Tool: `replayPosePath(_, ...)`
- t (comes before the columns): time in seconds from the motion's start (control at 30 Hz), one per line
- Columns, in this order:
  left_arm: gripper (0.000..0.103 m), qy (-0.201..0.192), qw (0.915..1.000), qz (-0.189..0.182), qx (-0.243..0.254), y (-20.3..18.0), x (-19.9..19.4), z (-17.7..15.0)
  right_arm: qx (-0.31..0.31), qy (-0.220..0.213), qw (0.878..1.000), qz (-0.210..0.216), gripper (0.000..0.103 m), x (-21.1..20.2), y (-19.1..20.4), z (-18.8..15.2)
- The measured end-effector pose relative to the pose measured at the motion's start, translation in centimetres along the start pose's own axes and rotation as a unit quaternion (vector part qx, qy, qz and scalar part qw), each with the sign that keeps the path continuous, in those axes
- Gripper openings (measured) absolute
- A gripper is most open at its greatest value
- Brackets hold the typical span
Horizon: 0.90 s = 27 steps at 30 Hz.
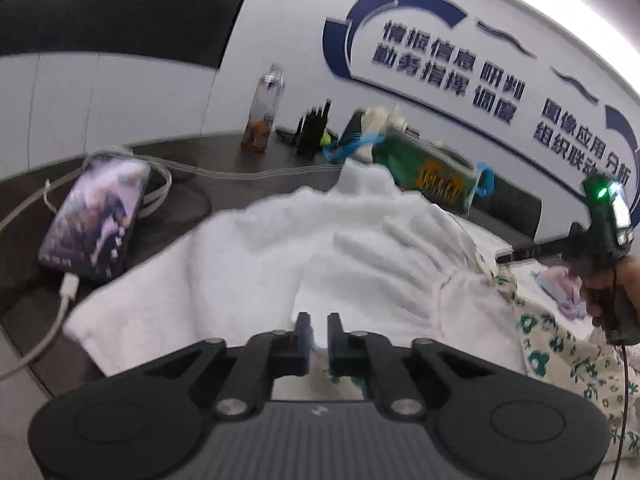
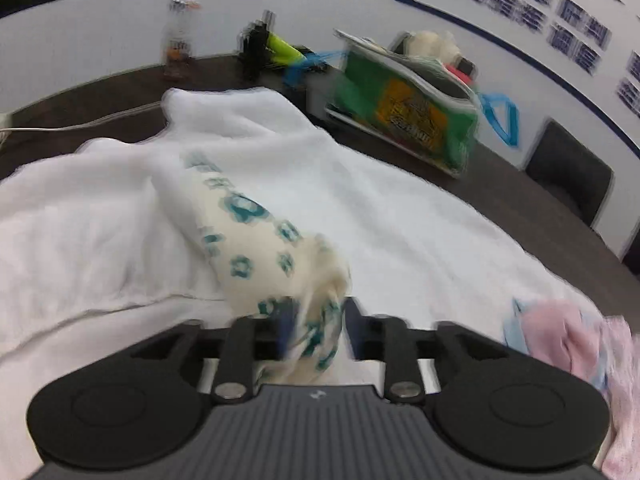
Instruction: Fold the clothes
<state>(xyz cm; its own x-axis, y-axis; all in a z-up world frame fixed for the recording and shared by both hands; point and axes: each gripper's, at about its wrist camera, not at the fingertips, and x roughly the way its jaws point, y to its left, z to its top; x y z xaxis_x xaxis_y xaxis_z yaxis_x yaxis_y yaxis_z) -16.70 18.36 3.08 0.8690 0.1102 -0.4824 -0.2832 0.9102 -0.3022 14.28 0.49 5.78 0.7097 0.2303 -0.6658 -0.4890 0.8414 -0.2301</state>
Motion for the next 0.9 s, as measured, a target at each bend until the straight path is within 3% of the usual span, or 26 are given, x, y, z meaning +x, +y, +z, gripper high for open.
replayPosePath(0.07,0.017,-0.002,1.0000,0.000,-0.004,0.3,0.1,0.2,-0.002,-0.030,1.000,0.001,0.066,-0.7,0.7,0.4)
replayPosePath(0.1,0.027,-0.004,1.0000,0.003,0.001,0.2,0.3,0.4,-0.007,-0.055,0.998,0.007,0.071,-1.5,1.3,0.8)
replayPosePath(0.13,0.031,-0.006,0.9999,0.006,0.006,0.2,0.4,0.6,-0.013,-0.072,0.997,0.016,0.077,-1.9,1.9,1.3)
replayPosePath(0.17,0.037,-0.012,0.9998,0.008,0.011,0.2,0.5,0.8,-0.020,-0.079,0.996,0.029,0.078,-2.1,2.4,1.9)
replayPosePath(0.27,0.038,-0.009,0.9997,-0.001,0.021,-0.2,1.2,1.4,-0.033,-0.090,0.994,0.049,0.078,-1.6,3.5,4.3)
replayPosePath(0.4,0.038,0.007,0.9994,-0.010,0.033,-0.8,2.2,1.7,-0.033,-0.037,0.996,0.073,0.077,3.4,4.5,6.7)
replayPosePath(0.5,0.038,0.016,0.9990,-0.010,0.040,-1.0,2.8,1.7,-0.019,0.016,0.995,0.093,0.065,7.5,5.1,7.1)
replayPosePath(0.57,0.035,0.021,0.9989,-0.010,0.042,-1.0,3.4,1.7,-0.022,0.028,0.996,0.083,0.060,9.1,6.0,6.5)
replayPosePath(0.6,0.031,0.025,0.9987,-0.011,0.044,-1.0,3.7,1.7,-0.020,0.029,0.996,0.087,0.053,9.5,6.1,6.0)
replayPosePath(0.63,0.023,0.029,0.9984,-0.012,0.046,-1.0,4.0,1.7,-0.013,0.028,0.995,0.100,0.026,9.9,6.1,5.6)
replayPosePath(0.67,0.000,0.035,0.9982,-0.017,0.046,-1.0,4.2,1.6,-0.006,0.026,0.994,0.108,0.009,10.1,6.1,5.4)
replayPosePath(0.77,0.000,0.025,0.9985,-0.031,0.038,-0.8,3.3,1.4,0.001,0.012,0.993,0.120,0.003,9.1,6.3,5.6)
replayPosePath(0.9,0.000,-0.014,0.9978,-0.008,0.064,-1.0,0.8,1.2,-0.001,-0.024,0.989,0.146,0.004,6.1,6.0,6.0)
